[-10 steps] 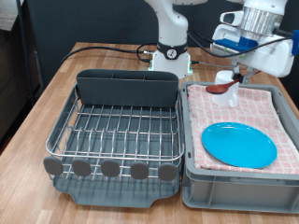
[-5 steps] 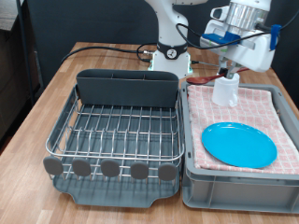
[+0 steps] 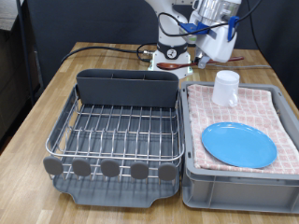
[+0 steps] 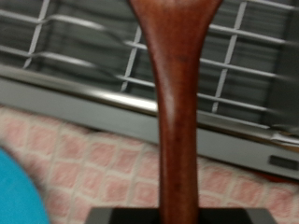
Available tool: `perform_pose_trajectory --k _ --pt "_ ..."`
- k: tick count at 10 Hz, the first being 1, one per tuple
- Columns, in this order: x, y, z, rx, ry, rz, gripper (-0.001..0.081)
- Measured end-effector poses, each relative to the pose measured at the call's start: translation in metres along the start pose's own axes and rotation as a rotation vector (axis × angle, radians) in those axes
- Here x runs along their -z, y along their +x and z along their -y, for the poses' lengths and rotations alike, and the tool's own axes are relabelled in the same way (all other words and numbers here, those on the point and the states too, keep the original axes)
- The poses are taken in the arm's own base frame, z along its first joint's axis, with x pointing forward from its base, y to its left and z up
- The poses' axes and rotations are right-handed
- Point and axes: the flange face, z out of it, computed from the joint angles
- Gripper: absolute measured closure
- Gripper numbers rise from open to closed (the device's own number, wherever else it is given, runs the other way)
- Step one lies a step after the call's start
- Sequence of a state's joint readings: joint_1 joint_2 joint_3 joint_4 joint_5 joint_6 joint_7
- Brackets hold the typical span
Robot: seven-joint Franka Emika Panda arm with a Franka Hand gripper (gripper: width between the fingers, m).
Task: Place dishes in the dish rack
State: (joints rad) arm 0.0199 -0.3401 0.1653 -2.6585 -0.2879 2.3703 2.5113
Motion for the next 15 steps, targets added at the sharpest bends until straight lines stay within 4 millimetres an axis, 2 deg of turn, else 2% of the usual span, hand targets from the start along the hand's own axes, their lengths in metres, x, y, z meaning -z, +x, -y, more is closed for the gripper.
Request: perform_pose_trajectory --k 4,7,11,15 --pt "0.000 0.051 -0.006 -0.088 -0.035 -0.016 0.0721" --pt "-0.006 0.056 -0.007 -0.127 -0.061 -0.024 0.0721" --pt "-0.018 0.080 -0.008 -0.187 -0.120 -0.032 0.0721" --pt "-0.024 0.108 0.001 -0.204 -0.237 0.106 0.0721"
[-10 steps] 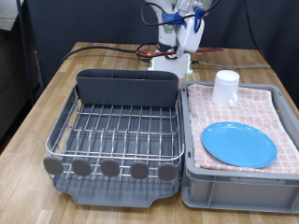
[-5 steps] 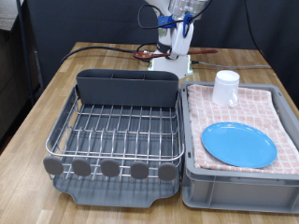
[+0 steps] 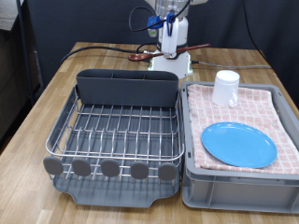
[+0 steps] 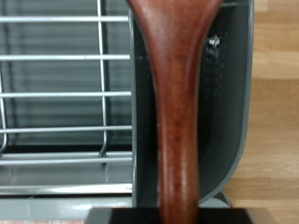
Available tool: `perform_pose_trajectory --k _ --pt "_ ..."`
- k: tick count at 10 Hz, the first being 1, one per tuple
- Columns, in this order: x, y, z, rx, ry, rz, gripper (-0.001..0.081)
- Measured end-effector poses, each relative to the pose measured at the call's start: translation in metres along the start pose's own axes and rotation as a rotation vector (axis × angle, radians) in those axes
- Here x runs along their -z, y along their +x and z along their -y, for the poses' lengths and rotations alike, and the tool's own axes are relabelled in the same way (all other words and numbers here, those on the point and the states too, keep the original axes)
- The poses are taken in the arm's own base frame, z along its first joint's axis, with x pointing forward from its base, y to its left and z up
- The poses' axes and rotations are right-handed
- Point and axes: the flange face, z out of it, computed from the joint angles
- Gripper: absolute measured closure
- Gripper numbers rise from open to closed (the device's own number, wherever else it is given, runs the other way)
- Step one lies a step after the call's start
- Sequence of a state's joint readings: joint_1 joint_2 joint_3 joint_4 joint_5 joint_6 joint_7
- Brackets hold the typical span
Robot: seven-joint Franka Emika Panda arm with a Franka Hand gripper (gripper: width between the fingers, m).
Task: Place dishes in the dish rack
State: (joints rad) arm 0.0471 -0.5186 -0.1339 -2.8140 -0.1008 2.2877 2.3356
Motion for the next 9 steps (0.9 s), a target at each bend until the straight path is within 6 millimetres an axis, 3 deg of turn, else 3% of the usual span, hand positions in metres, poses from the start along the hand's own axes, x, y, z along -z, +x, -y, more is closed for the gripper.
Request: perform_pose_trajectory --k 5,9 --pt "-0.008 0.031 0.019 0.007 -0.140 0.175 0.0721" --pt "-0.029 0.053 0.029 0.014 -0.227 0.278 0.0721"
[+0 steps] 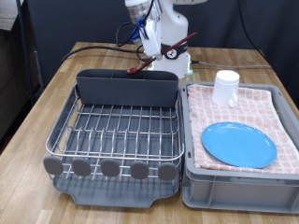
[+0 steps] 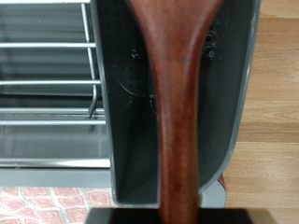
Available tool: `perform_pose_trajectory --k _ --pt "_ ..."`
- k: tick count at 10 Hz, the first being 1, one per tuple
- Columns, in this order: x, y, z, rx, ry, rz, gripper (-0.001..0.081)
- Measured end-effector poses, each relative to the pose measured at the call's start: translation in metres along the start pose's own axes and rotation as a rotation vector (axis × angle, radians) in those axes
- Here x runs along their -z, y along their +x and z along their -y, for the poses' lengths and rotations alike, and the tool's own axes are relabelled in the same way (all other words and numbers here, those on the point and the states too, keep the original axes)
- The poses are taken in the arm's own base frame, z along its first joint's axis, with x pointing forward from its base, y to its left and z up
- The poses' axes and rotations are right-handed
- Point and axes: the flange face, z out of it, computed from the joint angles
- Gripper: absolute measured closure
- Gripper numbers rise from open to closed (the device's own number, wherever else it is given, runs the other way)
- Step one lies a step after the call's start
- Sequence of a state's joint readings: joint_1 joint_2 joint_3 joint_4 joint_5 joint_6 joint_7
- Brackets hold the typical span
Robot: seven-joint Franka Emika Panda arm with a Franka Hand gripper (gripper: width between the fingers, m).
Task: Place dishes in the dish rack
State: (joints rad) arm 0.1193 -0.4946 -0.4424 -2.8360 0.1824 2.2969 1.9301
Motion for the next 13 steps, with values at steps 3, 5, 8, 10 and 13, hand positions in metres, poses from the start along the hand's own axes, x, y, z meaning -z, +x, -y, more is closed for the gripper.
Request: perform_pose_trajectory --k 3,5,8,10,13 --pt "-0.012 0.019 0.019 -0.020 0.026 0.011 0.0721" --pt "-0.022 0.031 0.029 -0.036 0.030 0.002 0.0721" --pt "-0.029 0.036 0.037 -0.036 0.071 -0.029 0.0700" --pt "-0.024 0.032 0.039 -0.030 0.127 -0.091 0.0518" --pt "-0.012 0.011 0.030 -0.039 0.221 -0.245 0.0219"
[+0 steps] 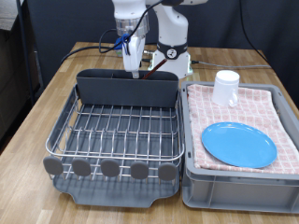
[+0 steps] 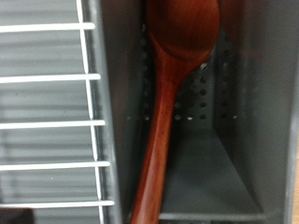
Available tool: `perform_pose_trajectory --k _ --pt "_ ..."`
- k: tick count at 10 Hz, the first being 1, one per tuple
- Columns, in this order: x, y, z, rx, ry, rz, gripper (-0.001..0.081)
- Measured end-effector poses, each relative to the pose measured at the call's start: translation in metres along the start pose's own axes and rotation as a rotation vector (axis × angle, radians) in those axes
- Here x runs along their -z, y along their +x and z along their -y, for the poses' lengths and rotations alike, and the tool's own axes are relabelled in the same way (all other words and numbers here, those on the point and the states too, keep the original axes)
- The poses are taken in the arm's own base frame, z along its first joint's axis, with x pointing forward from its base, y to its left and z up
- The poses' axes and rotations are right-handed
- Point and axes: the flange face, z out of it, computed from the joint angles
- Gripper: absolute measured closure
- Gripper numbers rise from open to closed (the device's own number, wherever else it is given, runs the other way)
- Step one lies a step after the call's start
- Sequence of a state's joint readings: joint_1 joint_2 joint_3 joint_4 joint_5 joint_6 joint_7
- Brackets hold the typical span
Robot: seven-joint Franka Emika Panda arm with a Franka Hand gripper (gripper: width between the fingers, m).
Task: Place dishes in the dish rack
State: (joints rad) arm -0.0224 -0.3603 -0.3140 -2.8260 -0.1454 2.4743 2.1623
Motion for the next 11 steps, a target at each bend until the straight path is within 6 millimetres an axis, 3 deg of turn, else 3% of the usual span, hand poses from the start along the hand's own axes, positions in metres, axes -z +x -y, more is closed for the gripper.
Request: perform_pose_trajectory --k 1,2,3,7,11 --pt "0.011 -0.008 -0.005 -0.003 0.027 -0.029 0.0219" --pt "0.023 -0.016 -0.010 -0.003 0.046 -0.046 0.0052" --pt "0.034 -0.023 -0.015 0.002 0.065 -0.061 0.0016" --pt "0.078 -0.058 -0.040 0.076 0.134 -0.103 0.0004" --pt "0.114 -0.113 -0.071 0.292 0.187 -0.095 0.0004"
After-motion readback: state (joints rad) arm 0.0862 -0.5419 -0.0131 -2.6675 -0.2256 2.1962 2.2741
